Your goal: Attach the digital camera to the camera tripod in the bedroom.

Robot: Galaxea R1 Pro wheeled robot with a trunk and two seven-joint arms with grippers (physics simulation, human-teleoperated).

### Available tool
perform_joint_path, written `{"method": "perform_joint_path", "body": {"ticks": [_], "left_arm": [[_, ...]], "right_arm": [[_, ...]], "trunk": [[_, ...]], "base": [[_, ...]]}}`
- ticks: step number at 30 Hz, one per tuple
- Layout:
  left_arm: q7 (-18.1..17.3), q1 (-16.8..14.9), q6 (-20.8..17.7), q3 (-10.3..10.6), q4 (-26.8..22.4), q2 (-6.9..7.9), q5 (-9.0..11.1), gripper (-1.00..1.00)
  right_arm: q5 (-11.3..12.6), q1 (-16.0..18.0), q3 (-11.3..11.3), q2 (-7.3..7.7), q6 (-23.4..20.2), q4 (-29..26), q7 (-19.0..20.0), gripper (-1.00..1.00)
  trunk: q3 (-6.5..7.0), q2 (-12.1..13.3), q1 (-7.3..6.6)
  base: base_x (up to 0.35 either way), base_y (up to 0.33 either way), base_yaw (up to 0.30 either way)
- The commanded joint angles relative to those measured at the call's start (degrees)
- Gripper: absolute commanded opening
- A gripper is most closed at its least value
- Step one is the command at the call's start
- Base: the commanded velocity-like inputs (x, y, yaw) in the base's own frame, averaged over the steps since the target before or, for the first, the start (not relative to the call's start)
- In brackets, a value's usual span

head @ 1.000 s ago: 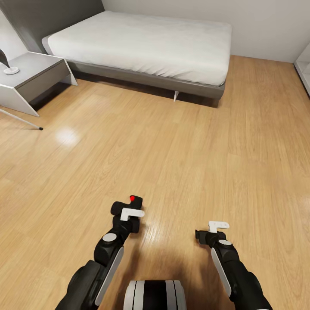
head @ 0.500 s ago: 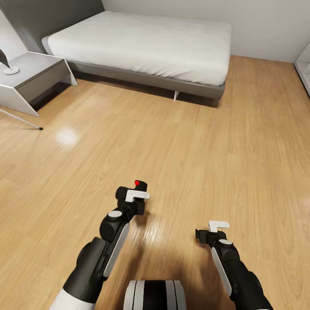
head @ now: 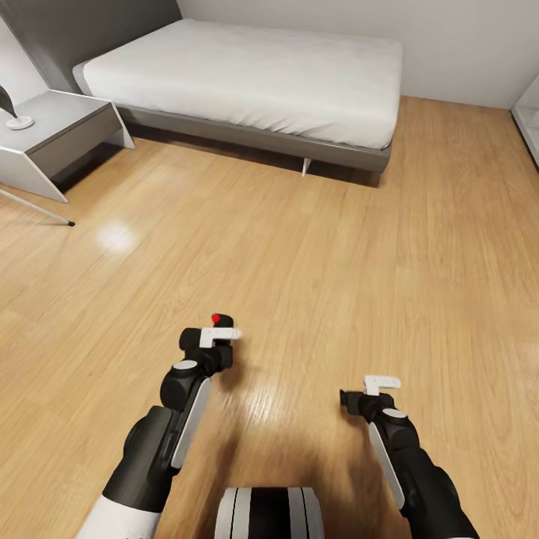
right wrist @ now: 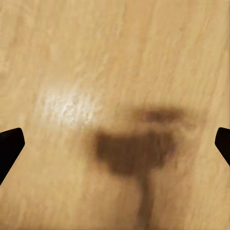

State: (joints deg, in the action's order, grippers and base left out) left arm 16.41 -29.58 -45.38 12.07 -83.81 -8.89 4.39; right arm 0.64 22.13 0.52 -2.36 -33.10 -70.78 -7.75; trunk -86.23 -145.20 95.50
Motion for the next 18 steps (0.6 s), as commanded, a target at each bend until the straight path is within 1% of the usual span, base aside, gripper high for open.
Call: {"method": "perform_joint_path", "body": {"ticks": [1, 4, 8, 10, 12, 18], "left_arm": [[1.0, 0.0, -0.6, -1.0, 0.0, -0.17, 0.7, -1.0], [1.8, 0.0, -1.4, -2.0, 0.0, -0.37, 0.8, -1.0], [2.8, 0.0, -2.1, -2.9, 0.0, -0.46, 0.9, -1.0], [3.1, 0.0, -2.2, -3.0, 0.0, -0.46, 0.9, -1.0], [3.7, 0.0, -2.2, -3.1, 0.2, -0.53, 1.4, -1.0], [3.8, 0.0, -2.2, -3.1, 2.1, -0.59, 2.1, -1.0]], "right_arm": [[0.1, 0.0, 0.0, -0.09, -1.3, -1.4, -0.1, 1.0], [0.2, 0.0, -0.1, -0.17, -2.8, -3.7, -0.1, 1.0], [0.2, 0.0, -0.3, -0.49, -4.8, -7.4, 0.7, 1.0], [0.2, 0.0, -0.4, -0.72, -5.3, -8.1, 1.2, 1.0], [0.2, 0.0, -0.6, -1.1, -5.9, -9.0, 2.5, 1.0], [0.2, 0.0, -0.7, -1.21, -6.0, -9.2, 3.0, 1.0]], "trunk": [[-0.04, 0.0, -0.01], [-0.04, 0.0, -0.01], [-0.04, 0.0, -0.01], [-0.04, 0.0, -0.01], [-0.04, 0.0, -0.01], [-0.04, 0.0, -0.01]], "base": [[0.0, 0.0, 0.0], [0.0, 0.0, 0.0], [0.0, 0.0, 0.0], [0.0, 0.0, 0.0], [0.0, 0.0, 0.0], [0.0, 0.0, 0.0]]}}
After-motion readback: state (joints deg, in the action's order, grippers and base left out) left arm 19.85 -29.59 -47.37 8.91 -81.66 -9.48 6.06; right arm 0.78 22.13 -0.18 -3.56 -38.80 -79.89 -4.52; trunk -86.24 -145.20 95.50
